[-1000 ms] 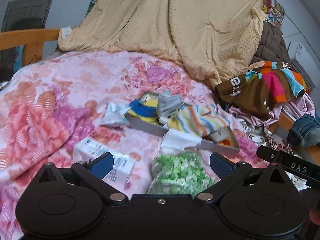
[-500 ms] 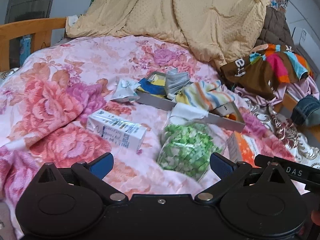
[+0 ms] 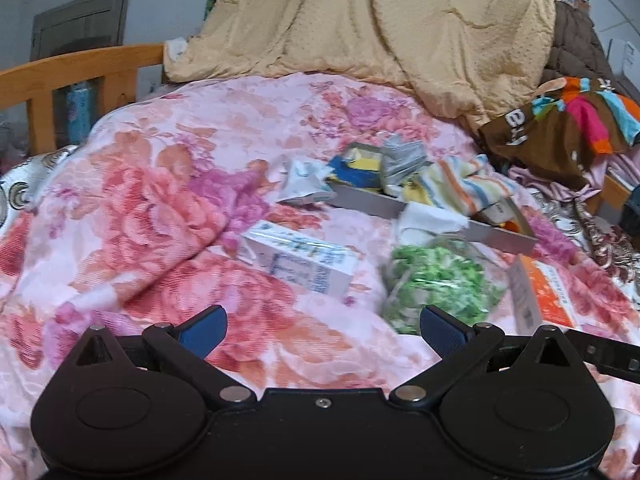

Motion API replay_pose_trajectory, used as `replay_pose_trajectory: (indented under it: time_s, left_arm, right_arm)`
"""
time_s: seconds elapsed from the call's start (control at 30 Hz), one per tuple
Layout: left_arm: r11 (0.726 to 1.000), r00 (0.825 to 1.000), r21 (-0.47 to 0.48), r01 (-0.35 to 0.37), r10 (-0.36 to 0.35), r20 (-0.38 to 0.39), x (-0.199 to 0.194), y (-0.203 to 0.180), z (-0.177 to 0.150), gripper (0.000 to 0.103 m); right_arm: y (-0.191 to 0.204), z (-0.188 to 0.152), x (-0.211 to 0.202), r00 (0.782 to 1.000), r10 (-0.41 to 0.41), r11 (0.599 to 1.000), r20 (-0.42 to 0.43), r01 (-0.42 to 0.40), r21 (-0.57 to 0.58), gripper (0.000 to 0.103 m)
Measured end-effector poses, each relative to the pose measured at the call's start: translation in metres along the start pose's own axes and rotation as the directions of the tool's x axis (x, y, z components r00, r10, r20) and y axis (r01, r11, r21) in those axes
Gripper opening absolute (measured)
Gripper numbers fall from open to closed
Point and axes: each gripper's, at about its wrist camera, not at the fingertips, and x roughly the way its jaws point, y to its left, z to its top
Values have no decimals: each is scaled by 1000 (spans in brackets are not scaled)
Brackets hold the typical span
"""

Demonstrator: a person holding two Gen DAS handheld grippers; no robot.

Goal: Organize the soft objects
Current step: 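Lower left gripper to packaged white mask while right gripper approaches white cloth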

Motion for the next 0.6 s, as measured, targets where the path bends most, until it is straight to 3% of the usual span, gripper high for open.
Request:
replay_pose_trajectory:
  time_s: [0.37, 0.6]
  left_arm:
    - [999, 999, 19, -39, 38, 3, 4, 23, 3, 102]
    - [999, 998, 35, -35, 33, 54, 3, 28, 2, 102]
  right_arm:
    - [22, -4, 3, 995, 94, 993, -14, -95, -67, 103]
    - [38, -2, -4, 980, 192, 975, 46, -186, -122, 103]
